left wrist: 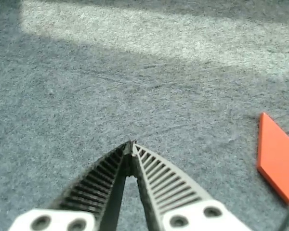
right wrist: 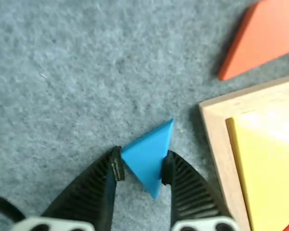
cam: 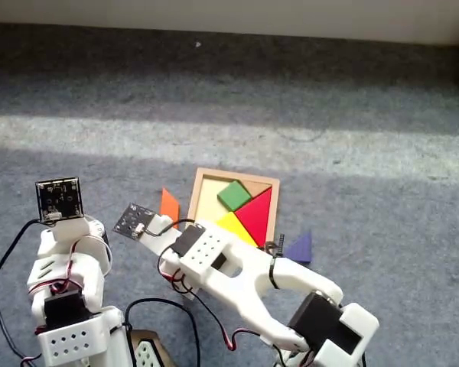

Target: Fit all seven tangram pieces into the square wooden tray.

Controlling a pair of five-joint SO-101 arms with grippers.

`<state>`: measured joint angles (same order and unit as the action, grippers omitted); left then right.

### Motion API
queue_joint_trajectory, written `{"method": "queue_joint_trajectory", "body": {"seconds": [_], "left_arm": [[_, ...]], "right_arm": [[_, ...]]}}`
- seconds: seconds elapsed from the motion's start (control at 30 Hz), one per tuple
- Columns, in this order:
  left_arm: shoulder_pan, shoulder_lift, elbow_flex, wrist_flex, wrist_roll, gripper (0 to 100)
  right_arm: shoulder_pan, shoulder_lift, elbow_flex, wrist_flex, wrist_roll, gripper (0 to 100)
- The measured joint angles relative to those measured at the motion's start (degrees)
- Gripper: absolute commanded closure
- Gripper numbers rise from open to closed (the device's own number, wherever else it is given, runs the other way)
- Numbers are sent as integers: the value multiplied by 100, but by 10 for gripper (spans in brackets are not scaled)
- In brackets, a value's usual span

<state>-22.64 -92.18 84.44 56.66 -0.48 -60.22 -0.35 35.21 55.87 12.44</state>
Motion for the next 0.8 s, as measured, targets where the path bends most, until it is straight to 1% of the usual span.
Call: {"method": "queue_joint_trajectory", "body": {"seconds": [0.1,0.27,0.43,0.53,0.63,0.8], "left_arm": [[0,0,0,0,-9,995],[0,0,0,0,-9,995],[0,0,0,0,-9,995],[0,0,0,0,-9,995],[0,0,0,0,-9,995],[0,0,0,0,-9,995]], "right_arm": [[26,0,0,220,0,965],[325,-158,0,343,18,966],[589,-1187,9,431,114,966],[949,-1662,149,422,211,966],[1380,-1732,158,167,211,966],[1978,-1451,158,-624,264,966]]}}
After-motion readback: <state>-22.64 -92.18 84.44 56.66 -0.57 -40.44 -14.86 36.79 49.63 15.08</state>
